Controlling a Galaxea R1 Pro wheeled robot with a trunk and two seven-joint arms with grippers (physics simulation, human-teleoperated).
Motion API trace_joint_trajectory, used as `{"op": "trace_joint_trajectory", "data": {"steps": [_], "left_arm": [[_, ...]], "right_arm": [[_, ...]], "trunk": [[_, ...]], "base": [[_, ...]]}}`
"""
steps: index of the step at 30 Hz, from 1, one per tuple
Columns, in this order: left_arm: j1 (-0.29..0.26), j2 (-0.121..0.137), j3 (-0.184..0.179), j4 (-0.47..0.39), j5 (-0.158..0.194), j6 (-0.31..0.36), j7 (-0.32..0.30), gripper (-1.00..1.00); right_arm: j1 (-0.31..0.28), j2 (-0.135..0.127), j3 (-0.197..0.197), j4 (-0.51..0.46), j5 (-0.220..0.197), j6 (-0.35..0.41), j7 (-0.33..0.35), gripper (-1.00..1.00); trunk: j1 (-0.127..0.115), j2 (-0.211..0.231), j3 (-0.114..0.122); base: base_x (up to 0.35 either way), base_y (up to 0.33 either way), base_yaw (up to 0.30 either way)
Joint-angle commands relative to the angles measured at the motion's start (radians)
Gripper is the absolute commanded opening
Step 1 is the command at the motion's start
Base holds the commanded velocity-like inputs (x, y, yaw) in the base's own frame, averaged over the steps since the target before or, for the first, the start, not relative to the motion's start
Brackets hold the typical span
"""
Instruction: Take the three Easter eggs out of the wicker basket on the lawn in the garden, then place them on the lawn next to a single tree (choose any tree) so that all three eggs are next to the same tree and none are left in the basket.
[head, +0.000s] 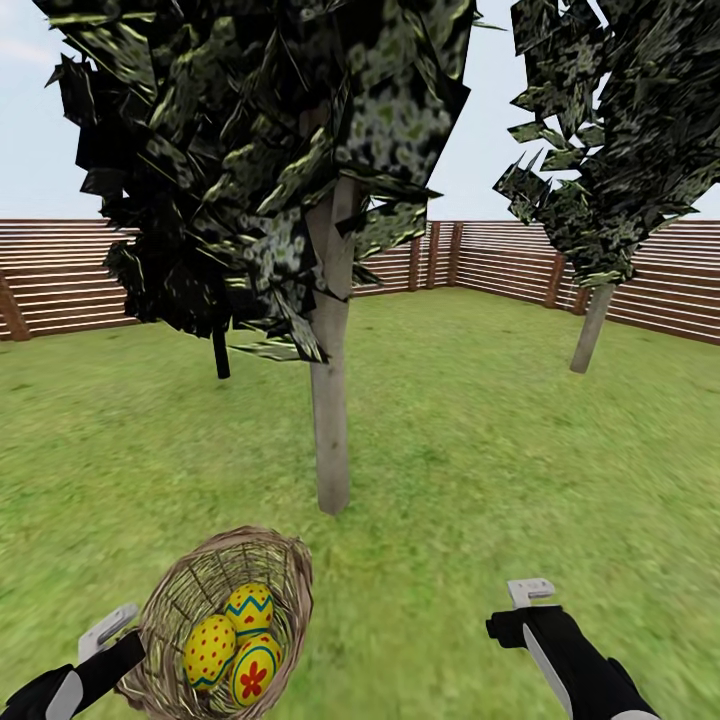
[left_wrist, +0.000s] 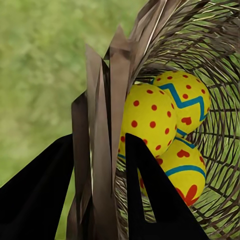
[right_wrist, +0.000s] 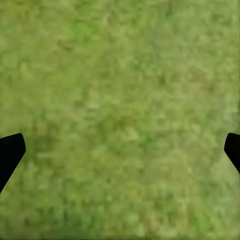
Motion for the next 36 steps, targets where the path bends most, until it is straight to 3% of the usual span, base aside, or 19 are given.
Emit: {"op": "trace_joint_trajectory", "data": {"steps": [1, 36], "left_arm": [[-0.001, -0.001, 0.009, -0.002, 0.008, 0.009, -0.006, -1.00], [-0.001, -0.005, 0.009, -0.002, 0.008, 0.009, -0.006, -1.00]], "right_arm": [[0.000, -0.001, 0.005, -0.001, -0.002, 0.006, -0.003, 1.00], [-0.001, 0.004, 0.007, 0.000, 0.000, 0.006, -0.003, 1.00]], "trunk": [[0.004, -0.008, -0.004], [0.138, -0.253, -0.114]], "base": [[0.000, 0.000, 0.000], [0.000, 0.000, 0.000]]}}
